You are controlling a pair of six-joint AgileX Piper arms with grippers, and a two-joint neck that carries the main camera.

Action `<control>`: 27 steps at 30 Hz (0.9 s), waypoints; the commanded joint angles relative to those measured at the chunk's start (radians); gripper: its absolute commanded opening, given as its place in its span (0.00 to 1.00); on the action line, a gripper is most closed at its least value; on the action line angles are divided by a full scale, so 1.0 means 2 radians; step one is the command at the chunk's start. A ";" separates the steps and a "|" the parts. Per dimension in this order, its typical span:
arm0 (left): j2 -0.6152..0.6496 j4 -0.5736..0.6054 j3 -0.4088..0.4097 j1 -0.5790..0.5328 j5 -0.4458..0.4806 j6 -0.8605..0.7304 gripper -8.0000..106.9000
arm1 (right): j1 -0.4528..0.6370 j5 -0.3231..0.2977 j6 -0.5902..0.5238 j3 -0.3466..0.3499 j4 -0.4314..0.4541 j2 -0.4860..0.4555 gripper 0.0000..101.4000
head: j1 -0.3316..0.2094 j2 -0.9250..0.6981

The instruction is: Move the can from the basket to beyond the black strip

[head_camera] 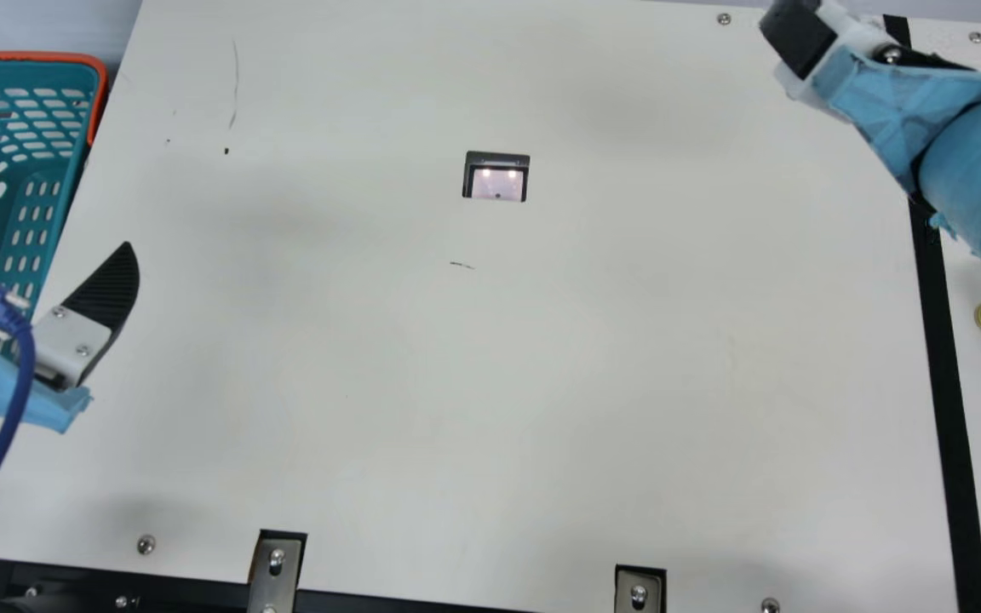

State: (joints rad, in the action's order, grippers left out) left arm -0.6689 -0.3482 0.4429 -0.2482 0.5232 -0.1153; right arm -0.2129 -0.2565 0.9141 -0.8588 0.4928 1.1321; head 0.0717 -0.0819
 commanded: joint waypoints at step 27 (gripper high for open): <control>0.000 -0.003 0.000 -0.002 0.000 0.005 0.85 | 0.037 -0.020 -0.248 0.168 -0.179 -0.291 1.00 | -0.005 -0.003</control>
State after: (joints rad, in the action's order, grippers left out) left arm -0.6689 -0.3544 0.4429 -0.2531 0.5232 -0.1103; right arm -0.1411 -0.2872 0.4317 -0.5339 0.1470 0.5956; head 0.0717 -0.0819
